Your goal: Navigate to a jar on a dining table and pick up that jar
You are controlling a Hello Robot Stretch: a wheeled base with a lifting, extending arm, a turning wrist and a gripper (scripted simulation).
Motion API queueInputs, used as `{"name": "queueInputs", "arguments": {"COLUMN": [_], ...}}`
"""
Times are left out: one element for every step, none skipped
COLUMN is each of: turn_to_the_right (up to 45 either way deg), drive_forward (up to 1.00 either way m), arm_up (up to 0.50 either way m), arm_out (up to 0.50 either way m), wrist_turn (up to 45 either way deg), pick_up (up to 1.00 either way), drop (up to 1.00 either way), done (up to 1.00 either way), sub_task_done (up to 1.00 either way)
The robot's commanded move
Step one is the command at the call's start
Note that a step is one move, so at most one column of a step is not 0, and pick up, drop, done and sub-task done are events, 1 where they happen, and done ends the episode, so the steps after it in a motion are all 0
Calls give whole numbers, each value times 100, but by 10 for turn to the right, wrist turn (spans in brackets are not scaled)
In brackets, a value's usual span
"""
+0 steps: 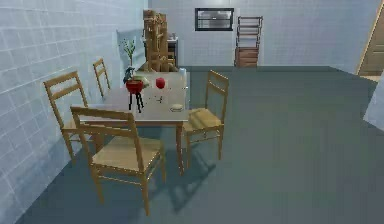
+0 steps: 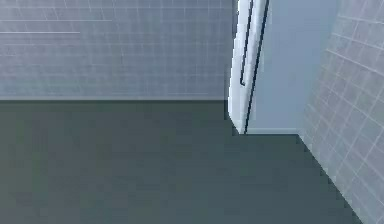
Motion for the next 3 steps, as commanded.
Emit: {"name": "queueInputs", "arguments": {"turn_to_the_right": [360,0,0], "drive_forward": [0,100,100], "arm_up": [0,0,0], "arm_out": [0,0,0], "wrist_turn": [0,0,0], "pick_up": [0,0,0], "drop": [0,0,0], "done": [0,0,0], "sub_task_done": [0,0,0]}}
